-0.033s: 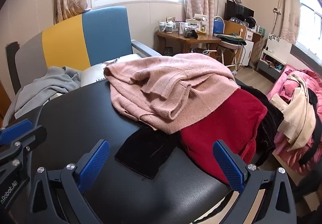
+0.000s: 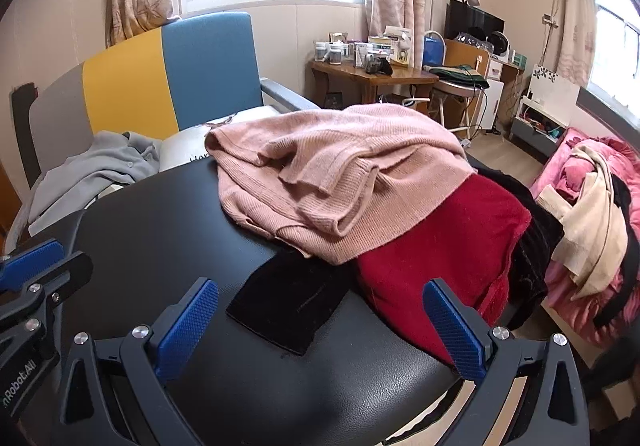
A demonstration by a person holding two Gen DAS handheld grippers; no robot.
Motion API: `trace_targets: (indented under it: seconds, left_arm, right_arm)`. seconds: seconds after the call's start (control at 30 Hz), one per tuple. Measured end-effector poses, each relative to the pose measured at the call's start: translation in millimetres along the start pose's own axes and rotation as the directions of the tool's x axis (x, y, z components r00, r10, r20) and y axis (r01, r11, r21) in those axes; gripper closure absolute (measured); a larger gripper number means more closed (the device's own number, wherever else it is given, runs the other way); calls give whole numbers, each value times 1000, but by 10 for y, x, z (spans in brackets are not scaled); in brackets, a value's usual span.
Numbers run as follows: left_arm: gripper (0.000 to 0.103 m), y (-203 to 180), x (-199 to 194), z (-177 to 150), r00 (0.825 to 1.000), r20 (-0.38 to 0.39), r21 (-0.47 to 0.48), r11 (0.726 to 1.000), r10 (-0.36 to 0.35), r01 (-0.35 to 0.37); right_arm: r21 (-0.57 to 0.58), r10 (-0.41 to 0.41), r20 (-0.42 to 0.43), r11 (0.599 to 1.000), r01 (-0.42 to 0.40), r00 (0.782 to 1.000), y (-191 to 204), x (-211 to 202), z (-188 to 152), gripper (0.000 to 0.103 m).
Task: Fold clothes
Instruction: 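Reach the right gripper to the pink sweater and grasp its edge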
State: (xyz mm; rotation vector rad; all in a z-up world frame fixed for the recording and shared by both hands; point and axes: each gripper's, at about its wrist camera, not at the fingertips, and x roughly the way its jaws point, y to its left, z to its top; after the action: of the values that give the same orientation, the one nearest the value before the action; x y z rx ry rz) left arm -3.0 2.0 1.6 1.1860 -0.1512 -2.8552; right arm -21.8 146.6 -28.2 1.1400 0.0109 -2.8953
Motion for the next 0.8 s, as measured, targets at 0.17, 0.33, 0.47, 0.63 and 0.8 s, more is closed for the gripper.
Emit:
trace_targets:
  seconds: [0.17,0.33,0.47,0.63,0.8]
  left_arm:
    - [72,69,29,24,999,37,-37,999,-28,29]
    - [72,139,286,-257,1000,-11,-39,999,21,-21]
    - [67,252,389,-463,1000,-18,-54,998,13,-14]
    - [64,441,508,-774,999,-43,-71,997,-7,4]
    - [65,516,764,-1010,988,-154,-88,996,-19,5]
  right_arm:
    - [6,8,-3,1000,-8,1000,-18,31,30,0]
    - [22,99,12,995,-100,995,-95,153,-196,0]
    - [96,235,9,967,-235,972,-190,218,-273,0]
    - [126,313,7,942,-311,950,-330,320,-296,13]
    - [151,295,63,942,-301,954,-601,441,-11,25]
